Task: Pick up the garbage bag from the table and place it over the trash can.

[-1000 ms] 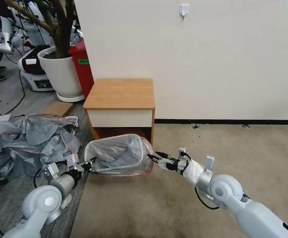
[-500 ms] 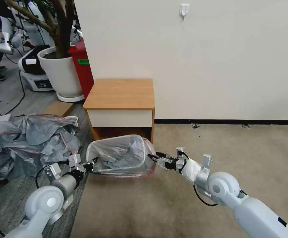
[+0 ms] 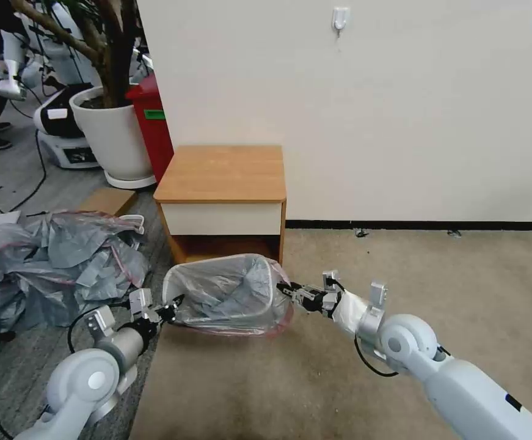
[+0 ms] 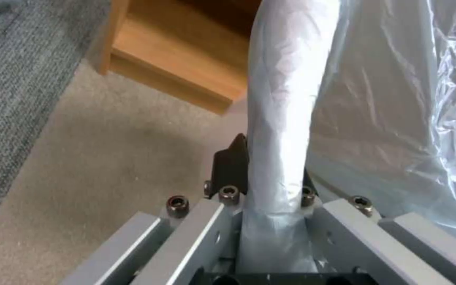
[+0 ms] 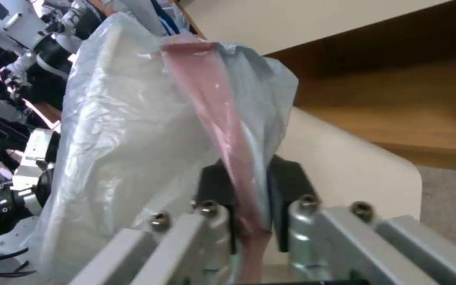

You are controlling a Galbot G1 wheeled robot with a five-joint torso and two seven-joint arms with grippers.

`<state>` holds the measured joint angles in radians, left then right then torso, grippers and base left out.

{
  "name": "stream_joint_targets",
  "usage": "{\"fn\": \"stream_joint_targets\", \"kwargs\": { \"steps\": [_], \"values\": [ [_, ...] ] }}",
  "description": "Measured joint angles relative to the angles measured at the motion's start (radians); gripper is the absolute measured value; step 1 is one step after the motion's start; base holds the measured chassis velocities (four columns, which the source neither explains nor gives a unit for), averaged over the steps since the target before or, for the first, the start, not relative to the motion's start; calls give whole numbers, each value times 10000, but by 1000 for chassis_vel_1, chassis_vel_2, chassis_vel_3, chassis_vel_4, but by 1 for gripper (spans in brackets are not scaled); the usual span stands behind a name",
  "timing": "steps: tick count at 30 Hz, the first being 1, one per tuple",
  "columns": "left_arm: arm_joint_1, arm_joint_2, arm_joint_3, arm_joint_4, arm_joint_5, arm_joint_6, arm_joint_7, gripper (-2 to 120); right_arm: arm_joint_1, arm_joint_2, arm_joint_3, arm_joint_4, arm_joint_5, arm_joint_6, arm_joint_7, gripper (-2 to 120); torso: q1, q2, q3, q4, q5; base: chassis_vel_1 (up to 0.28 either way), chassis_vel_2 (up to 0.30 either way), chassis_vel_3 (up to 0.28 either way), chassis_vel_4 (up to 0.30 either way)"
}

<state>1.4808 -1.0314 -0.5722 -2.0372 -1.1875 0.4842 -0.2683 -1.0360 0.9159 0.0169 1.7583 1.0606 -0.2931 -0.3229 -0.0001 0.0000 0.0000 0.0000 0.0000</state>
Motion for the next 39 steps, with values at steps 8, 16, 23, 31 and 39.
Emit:
{"fn": "stream_joint_targets", "kwargs": {
  "steps": [8,16,23,31,39],
  "values": [
    [32,-47,41,-44,-18,0,9,3,34,96,-205,-364,-913,447,334,0,0,0,0,0,0,0,0,0,0],
    [10,-145,49,-183,-326,26,-36,3,18,396,-413,-866,-1656,844,848,0,0,0,0,0,0,0,0,0,0],
    [112,-214,55,-319,-417,58,-56,3,242,740,-615,-1672,-2109,1255,1464,0,1,0,0,0,0,0,0,0,0],
    [168,-358,100,-382,-451,88,-71,3,339,1187,-823,-2398,-2597,1775,2047,0,1,0,0,0,0,0,0,0,0],
    [174,-438,154,-379,-450,244,-84,3,435,1434,-1017,-2673,-2846,2127,2431,0,1,0,0,0,-1,0,0,0,0]
  ]
}}
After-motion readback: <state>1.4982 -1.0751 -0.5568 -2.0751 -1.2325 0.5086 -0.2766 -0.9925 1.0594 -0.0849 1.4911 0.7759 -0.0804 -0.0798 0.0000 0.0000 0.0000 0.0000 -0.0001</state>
